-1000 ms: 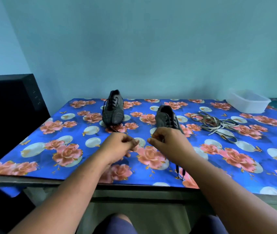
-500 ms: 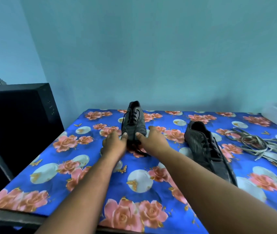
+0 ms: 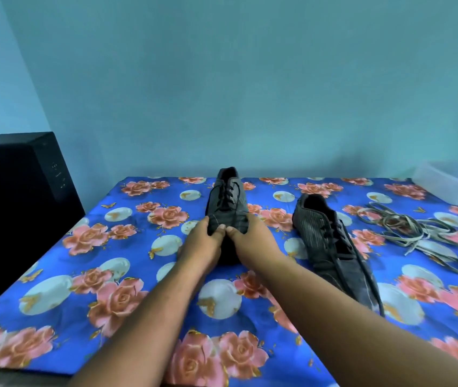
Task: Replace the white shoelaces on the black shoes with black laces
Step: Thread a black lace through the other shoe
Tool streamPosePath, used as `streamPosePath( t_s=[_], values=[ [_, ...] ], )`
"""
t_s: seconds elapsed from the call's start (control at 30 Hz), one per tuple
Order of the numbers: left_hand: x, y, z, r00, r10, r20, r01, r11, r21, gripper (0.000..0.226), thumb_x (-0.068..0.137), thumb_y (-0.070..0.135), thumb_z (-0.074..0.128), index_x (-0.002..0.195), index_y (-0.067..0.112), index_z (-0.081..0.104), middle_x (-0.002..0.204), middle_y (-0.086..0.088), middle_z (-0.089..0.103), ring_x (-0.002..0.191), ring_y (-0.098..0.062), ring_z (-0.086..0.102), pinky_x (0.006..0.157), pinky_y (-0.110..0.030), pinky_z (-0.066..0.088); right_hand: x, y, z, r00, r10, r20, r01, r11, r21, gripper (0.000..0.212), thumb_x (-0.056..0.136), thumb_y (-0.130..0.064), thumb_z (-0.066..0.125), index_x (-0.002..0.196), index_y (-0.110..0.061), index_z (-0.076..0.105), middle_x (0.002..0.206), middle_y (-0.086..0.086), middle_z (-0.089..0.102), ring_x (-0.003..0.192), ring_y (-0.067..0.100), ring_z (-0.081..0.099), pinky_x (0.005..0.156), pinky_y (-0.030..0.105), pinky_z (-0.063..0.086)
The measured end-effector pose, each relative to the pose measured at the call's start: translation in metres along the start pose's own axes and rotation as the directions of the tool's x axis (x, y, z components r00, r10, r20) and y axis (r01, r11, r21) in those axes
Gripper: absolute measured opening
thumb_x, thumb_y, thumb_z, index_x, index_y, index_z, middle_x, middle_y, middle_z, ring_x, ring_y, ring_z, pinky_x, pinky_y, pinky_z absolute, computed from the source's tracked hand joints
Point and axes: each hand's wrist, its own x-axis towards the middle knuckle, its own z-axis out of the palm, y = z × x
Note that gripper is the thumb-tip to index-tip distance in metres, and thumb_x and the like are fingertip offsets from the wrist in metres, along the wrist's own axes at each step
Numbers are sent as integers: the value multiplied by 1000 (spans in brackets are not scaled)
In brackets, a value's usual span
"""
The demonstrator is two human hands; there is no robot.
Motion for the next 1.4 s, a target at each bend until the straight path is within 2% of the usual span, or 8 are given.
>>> streamPosePath(
  t_s=[0.2, 0.4, 0.7, 0.87, 1.03, 1.13, 1.27, 1.4],
  values=[
    [-77, 28, 32, 985, 119, 124, -109, 990, -86, 23, 90, 44, 60, 111, 36, 63, 111, 5, 73, 104, -24, 69, 94, -51, 55, -61, 38, -39, 998, 27, -64, -24, 999, 37, 32, 83, -42, 60, 112, -31, 51, 105, 10, 68, 91, 35, 69, 74, 50, 61],
    [-119, 34, 52, 982, 121, 142, -132, 989, 68, 69, 77, 62, 46, 139, 32, 55, 125, 1, 67, 115, -22, 64, 100, -46, 52, -107, 52, -70, 999, 34, -39, -35, 999, -40, 65, 89, -44, 53, 149, -27, 35, 129, 10, 61, 109, 28, 64, 84, 40, 58],
    [-104, 6, 82, 987, 67, 148, -71, 997, 23, 68, 73, 73, 50, 137, 49, 50, 124, 4, 70, 109, -28, 70, 95, -56, 54, -116, 50, -102, 999, 11, -51, -17, 993, -118, 15, 100, -22, 54, 114, -23, 50, 89, 10, 71, 53, 31, 68, 46, 36, 55],
    [-134, 43, 79, 983, 64, 171, -91, 984, 152, 70, 81, 70, 47, 146, 45, 43, 140, 3, 61, 119, -28, 65, 104, -52, 46, -117, 49, -114, 997, 2, -73, -20, 971, -238, 50, 100, -23, 54, 148, -20, 42, 120, 3, 68, 103, 22, 66, 86, 33, 53],
    [-147, 53, 69, 986, 120, 113, -150, 939, 310, 59, 99, 53, 53, 153, 34, 41, 147, 5, 55, 136, -21, 49, 109, -40, 37, -124, 49, -126, 997, -32, -74, 0, 922, -388, 58, 99, -38, 55, 152, -20, 39, 110, 4, 69, 96, 23, 65, 75, 29, 49],
    [-142, 50, 56, 980, 197, 20, -189, 905, 380, 46, 100, 50, 54, 143, 33, 56, 137, 2, 60, 130, -25, 52, 97, -38, 40, -129, 50, -128, 983, -101, -152, 10, 861, -508, 47, 96, -52, 58, 130, -22, 51, 105, 1, 67, 101, 26, 64, 79, 34, 49],
    [-135, 42, 45, 996, 92, -22, -61, 802, 594, 72, 99, 56, 50, 159, 27, 24, 160, 0, 33, 144, -30, 31, 109, -50, 32, -137, 53, -125, 968, -153, -197, 12, 818, -575, 39, 95, -60, 54, 99, -21, 46, 94, -2, 60, 92, 27, 60, 68, 36, 40],
    [-136, 36, 48, 993, 115, -13, -69, 674, 735, 39, 100, 53, 48, 127, 29, 60, 138, 4, 51, 131, -26, 40, 99, -46, 34, -140, 61, -121, 964, -149, -219, -19, 786, -619, 46, 96, -66, 44, 87, -21, 48, 93, 0, 65, 91, 30, 62, 68, 36, 42]
  ],
)
